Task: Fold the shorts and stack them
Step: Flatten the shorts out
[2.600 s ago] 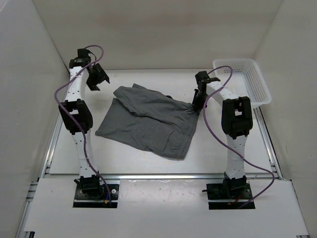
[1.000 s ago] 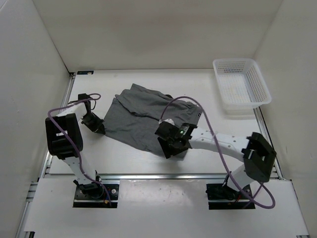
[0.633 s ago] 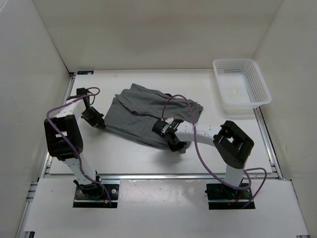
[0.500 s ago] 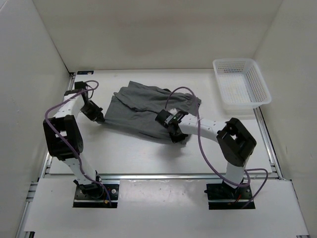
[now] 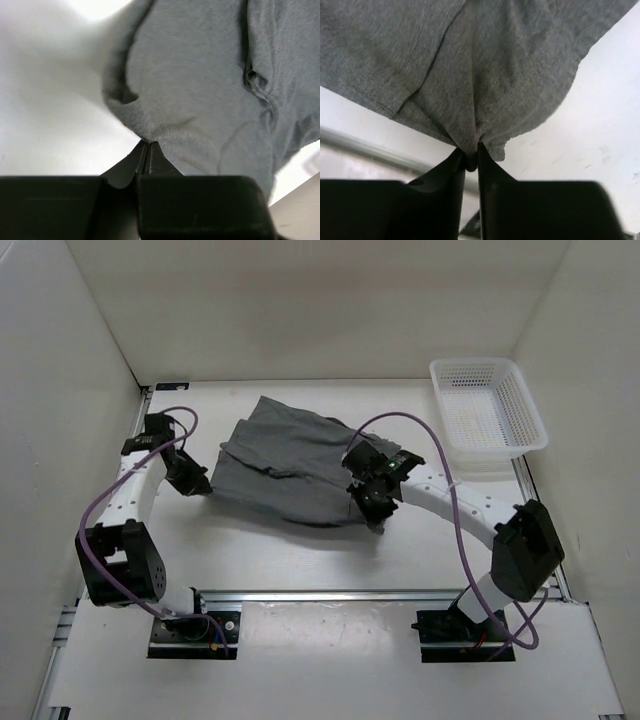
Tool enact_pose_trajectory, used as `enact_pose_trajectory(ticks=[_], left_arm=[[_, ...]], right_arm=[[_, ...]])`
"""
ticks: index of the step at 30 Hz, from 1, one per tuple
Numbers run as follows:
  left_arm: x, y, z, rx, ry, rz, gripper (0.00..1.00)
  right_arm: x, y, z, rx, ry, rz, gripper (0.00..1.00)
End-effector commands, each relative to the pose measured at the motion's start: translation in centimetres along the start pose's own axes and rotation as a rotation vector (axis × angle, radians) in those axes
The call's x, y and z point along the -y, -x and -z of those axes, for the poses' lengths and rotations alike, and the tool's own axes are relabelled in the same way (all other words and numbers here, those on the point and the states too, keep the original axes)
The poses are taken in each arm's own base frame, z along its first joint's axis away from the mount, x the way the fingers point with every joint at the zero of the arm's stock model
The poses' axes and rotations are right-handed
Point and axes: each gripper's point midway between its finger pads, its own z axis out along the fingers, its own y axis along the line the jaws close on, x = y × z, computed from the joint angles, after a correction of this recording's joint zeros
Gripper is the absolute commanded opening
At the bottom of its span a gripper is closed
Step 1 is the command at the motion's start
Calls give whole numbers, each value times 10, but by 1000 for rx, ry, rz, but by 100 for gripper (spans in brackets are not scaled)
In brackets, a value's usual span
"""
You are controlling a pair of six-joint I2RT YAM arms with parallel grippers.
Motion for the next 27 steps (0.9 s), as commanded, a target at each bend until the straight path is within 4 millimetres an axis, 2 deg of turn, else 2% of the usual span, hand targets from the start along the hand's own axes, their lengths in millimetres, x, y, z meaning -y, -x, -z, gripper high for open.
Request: enact_pose_trajectory(ticks=[1,2,3,6,7,11,12,14,16,21,22,24,25,27], left_arm=[[6,-18,-4,-12,-21,-29,10],[5,-19,-9,-25,-10,-16,10],[4,-24,-18,-55,11,-21,10],[13,-14,-16,-27,7,-45,10],[13,-14,-16,-27,7,-46,10],[15,-10,-14,-13,7,-56,10],[14,-10,-14,-13,7,-65,10],[14,-10,-14,-13,7,-65,10],[13,-11,-17,-21,13,-64,10],[14,-14,-20,-31,18,-71,10],[17,-10,-18,-22,10,-73,10],[19,-8,-18,-21,9,-73,10],[19,-8,-18,-21,9,-73,10],[21,-7,-19,-21,9,-73,10]], right_arm=[[-22,-42,-17,-193,173,-2,23],[-20,-41,-25,-218,165,-12,23],[-16,-31,-41,-239,137,-14,24],[-8,-9,-65,-240,66,-36,24],[-10,-2,-68,-224,69,-46,24],[-9,3,-77,-229,46,-54,28],[-8,-1,-78,-240,43,-54,39],[-9,-9,-77,-256,48,-63,47],[-3,-20,-77,-272,18,-72,63],[15,-17,-47,-159,-62,-133,64],[19,-13,-34,-121,-80,-151,64],[30,-12,-20,-82,-138,-193,64],[33,-4,-6,-30,-143,-218,64],[38,0,7,20,-163,-259,64]])
